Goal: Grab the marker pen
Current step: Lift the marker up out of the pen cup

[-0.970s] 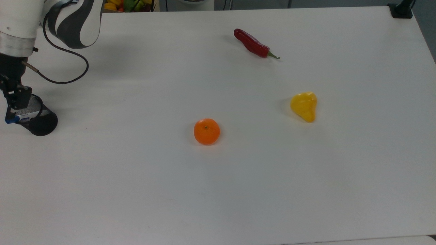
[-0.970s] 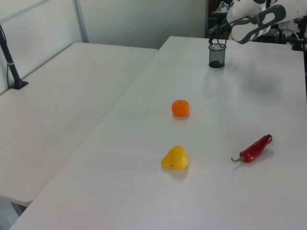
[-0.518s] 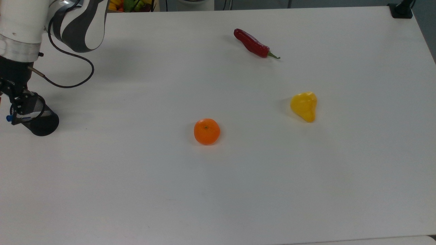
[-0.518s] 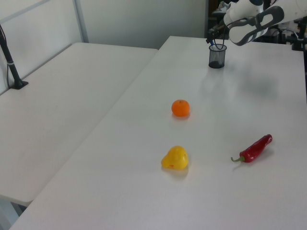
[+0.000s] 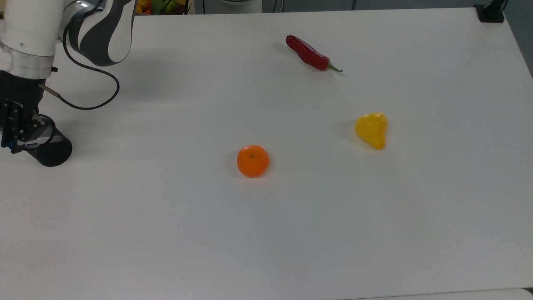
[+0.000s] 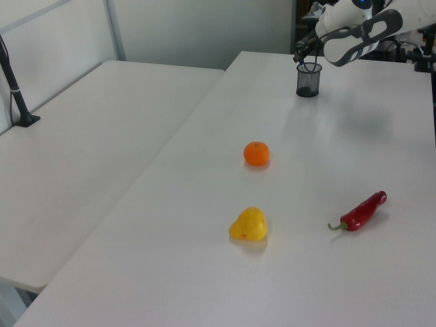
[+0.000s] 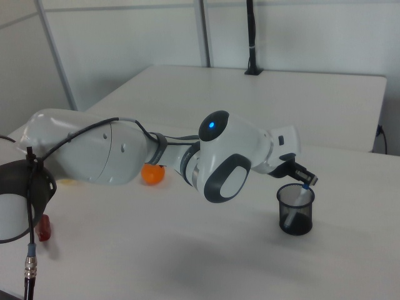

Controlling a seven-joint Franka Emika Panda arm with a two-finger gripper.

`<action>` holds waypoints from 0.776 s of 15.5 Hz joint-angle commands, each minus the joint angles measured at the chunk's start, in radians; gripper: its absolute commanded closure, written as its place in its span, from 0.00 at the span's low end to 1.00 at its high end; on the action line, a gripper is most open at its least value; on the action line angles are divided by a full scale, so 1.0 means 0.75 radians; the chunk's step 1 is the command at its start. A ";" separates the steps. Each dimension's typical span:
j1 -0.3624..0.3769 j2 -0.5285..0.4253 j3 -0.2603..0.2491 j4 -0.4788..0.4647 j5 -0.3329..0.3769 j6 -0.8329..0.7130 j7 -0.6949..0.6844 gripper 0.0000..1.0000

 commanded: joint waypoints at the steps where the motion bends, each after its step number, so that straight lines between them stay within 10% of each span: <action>1: -0.016 0.008 0.022 0.015 0.002 0.022 -0.010 1.00; 12: -0.026 -0.254 0.022 -0.057 0.017 0.002 0.000 1.00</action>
